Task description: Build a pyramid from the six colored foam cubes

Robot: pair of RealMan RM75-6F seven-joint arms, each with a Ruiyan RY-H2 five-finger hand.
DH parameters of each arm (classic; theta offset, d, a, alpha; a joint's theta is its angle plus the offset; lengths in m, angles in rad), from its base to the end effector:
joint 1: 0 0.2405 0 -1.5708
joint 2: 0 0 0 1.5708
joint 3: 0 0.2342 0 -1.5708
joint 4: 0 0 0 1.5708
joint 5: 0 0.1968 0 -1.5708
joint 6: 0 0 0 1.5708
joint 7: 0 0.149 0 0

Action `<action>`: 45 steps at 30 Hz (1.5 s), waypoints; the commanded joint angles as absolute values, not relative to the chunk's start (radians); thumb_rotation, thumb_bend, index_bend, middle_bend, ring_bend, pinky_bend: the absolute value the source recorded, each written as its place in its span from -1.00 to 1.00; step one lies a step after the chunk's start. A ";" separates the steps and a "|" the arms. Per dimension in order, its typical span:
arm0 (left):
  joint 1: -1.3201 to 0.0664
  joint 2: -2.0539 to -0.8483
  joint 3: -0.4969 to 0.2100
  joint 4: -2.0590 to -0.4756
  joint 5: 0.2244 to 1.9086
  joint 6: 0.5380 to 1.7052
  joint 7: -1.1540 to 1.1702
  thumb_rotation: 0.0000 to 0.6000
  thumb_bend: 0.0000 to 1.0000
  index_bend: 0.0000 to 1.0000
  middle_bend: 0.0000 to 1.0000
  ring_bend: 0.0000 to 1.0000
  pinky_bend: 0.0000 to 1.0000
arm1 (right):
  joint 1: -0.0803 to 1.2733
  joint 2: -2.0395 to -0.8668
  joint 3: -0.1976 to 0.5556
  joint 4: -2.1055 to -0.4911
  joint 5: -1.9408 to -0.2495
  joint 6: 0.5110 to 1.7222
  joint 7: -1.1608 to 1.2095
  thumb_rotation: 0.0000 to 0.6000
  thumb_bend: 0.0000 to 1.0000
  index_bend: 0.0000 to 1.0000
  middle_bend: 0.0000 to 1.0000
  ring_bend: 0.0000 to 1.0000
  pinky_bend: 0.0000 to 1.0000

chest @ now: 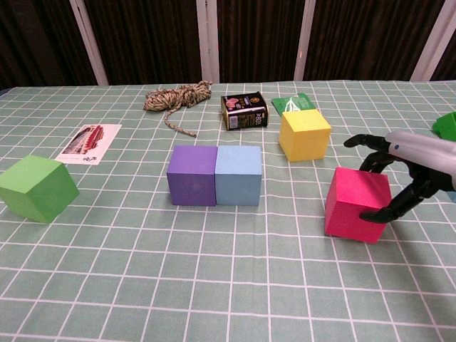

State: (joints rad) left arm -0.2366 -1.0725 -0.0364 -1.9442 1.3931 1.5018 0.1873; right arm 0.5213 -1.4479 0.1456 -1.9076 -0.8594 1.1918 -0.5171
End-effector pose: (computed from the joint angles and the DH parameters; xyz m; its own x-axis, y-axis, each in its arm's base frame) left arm -0.2119 0.2091 0.1550 0.3003 -0.0065 0.9538 0.9513 -0.0706 -0.3000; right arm -0.1588 -0.2556 0.0217 0.2186 -0.3840 0.8971 -0.9746 -0.0407 0.2201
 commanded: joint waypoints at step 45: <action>-0.240 -1.087 -0.123 -1.914 1.284 1.430 0.200 1.00 -0.79 -1.00 -0.97 -1.00 -1.00 | 0.754 -1.375 0.205 -1.589 -1.026 0.792 -0.214 1.00 -0.46 -1.00 -0.23 -0.45 -1.00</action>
